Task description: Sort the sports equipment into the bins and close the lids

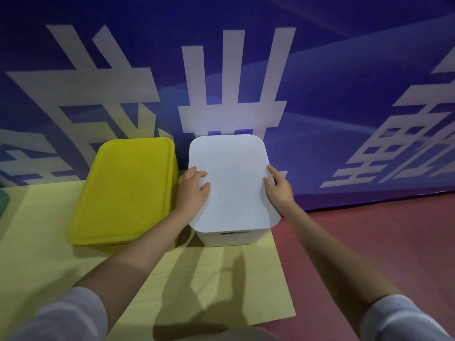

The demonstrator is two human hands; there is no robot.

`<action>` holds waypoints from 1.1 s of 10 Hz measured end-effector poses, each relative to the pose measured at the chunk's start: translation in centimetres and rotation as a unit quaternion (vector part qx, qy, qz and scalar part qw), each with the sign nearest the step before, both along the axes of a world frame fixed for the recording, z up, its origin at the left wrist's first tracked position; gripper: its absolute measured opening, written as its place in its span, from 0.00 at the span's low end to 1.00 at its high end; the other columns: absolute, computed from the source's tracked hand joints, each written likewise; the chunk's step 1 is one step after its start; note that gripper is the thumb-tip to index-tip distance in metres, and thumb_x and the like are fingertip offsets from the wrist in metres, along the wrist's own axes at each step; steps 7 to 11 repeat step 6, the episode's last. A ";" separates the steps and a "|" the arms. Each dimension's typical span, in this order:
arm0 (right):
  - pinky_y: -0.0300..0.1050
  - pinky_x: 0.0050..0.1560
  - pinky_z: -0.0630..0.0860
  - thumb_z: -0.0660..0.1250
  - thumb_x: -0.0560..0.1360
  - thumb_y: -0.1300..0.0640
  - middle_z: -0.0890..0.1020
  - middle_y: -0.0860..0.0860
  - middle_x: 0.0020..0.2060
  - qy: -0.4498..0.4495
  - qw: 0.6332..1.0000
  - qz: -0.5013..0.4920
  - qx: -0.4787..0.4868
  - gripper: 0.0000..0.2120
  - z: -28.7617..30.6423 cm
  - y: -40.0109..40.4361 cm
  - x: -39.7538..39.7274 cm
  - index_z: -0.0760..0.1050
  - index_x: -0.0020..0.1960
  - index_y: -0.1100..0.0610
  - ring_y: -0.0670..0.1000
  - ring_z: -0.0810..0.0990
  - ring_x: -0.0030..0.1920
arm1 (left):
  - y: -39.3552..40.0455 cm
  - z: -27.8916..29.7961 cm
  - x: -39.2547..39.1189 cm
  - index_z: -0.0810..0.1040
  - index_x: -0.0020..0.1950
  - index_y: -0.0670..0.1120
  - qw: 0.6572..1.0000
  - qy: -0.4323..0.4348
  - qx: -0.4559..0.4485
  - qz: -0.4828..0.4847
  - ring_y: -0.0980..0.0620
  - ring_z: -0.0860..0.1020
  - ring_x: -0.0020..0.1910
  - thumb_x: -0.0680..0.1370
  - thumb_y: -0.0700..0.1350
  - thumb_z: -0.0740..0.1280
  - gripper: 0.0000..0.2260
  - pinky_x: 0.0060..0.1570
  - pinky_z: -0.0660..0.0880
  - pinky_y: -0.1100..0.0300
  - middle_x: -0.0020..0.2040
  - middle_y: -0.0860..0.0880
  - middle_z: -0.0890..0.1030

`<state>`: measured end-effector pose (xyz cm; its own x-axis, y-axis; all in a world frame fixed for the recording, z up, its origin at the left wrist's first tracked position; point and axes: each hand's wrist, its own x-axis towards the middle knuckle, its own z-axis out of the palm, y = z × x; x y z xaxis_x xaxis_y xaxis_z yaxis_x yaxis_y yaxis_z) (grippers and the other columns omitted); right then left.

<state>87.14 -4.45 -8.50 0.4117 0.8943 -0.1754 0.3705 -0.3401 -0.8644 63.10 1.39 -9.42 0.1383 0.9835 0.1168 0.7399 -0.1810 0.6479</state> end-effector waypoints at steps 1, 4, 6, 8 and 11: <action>0.45 0.66 0.65 0.58 0.81 0.53 0.70 0.48 0.71 -0.005 1.000 -0.003 0.001 0.23 0.0 0.1 -0.3 0.62 0.75 0.50 0.51 0.68 0.70 | 0.0 0.1 -0.4 0.76 0.64 0.46 1.000 0.004 0.000 0.020 0.45 0.68 0.67 0.78 0.44 0.66 0.15 0.66 0.63 0.56 0.68 0.46 0.70; 0.50 0.66 0.67 0.54 0.82 0.53 0.69 0.52 0.71 -0.112 0.992 0.054 -0.034 0.22 0.4 0.8 -0.8 0.60 0.76 0.52 0.55 0.69 0.69 | -0.8 1.0 -1.7 0.71 0.70 0.46 0.993 0.105 -0.038 -0.034 0.43 0.61 0.72 0.80 0.46 0.62 0.18 0.69 0.58 0.55 0.73 0.44 0.64; 0.52 0.68 0.64 0.57 0.81 0.54 0.71 0.52 0.68 -0.255 0.964 0.048 0.061 0.19 1.0 1.3 -3.6 0.69 0.71 0.54 0.54 0.65 0.69 | 1.1 3.4 -2.9 0.75 0.66 0.46 0.999 -0.002 -0.010 -0.038 0.46 0.68 0.66 0.80 0.46 0.62 0.15 0.64 0.64 0.58 0.66 0.46 0.73; 0.52 0.68 0.64 0.57 0.81 0.54 0.71 0.52 0.68 -0.255 0.964 0.048 0.061 0.19 1.0 1.3 -3.6 0.69 0.71 0.54 0.54 0.65 0.69 | 1.1 3.4 -2.9 0.75 0.66 0.46 0.999 -0.002 -0.010 -0.038 0.46 0.68 0.66 0.80 0.46 0.62 0.15 0.64 0.64 0.58 0.66 0.46 0.73; 0.52 0.68 0.64 0.57 0.81 0.54 0.71 0.52 0.68 -0.255 0.964 0.048 0.061 0.19 1.0 1.3 -3.6 0.69 0.71 0.54 0.54 0.65 0.69 | 1.1 3.4 -2.9 0.75 0.66 0.46 0.999 -0.002 -0.010 -0.038 0.46 0.68 0.66 0.80 0.46 0.62 0.15 0.64 0.64 0.58 0.66 0.46 0.73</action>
